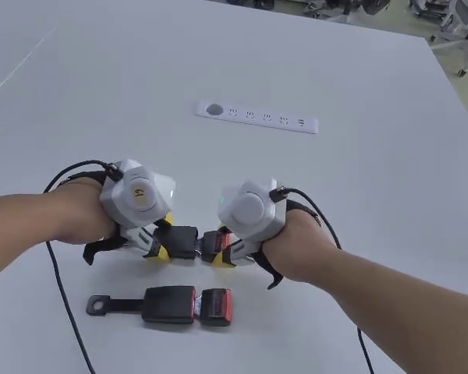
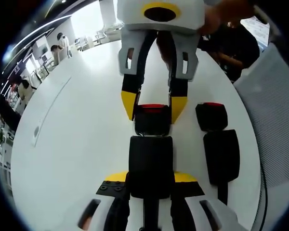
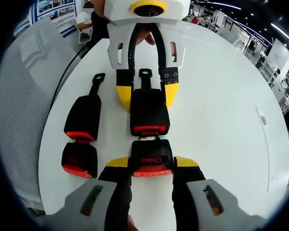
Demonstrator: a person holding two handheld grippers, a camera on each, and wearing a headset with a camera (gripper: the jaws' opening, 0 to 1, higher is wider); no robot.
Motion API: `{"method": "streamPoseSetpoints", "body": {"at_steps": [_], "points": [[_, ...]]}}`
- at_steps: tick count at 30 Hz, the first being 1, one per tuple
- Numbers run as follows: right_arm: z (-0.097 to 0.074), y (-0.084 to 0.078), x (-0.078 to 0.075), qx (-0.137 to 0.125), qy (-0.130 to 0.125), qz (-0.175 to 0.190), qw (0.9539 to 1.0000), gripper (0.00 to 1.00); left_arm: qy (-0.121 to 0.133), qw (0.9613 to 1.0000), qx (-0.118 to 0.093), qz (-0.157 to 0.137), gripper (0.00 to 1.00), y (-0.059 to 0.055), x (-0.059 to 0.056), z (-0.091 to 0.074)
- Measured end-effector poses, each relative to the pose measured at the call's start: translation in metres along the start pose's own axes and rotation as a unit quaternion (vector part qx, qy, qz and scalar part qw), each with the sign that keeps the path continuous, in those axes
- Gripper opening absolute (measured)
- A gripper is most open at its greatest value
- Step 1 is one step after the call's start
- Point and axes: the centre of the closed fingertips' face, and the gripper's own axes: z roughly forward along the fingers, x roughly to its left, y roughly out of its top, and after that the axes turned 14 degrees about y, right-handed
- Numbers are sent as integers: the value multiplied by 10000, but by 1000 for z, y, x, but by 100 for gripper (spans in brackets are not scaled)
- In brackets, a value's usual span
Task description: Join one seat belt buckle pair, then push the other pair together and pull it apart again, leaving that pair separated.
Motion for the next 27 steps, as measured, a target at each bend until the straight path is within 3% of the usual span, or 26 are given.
{"method": "streamPoseSetpoints", "body": {"at_steps": [16, 25, 27], "points": [[-2, -1, 1, 10, -83, -8, 10000, 30, -47, 9999, -12, -109, 32, 1, -2, 0], [-8, -11, -1, 160, -130, -94, 9997, 30, -42, 9999, -11, -152, 32, -1, -1, 0], [-9, -13, -1, 30, -110, -78, 9999, 31, -27, 9998, -32, -183, 32, -1, -1, 0]]}}
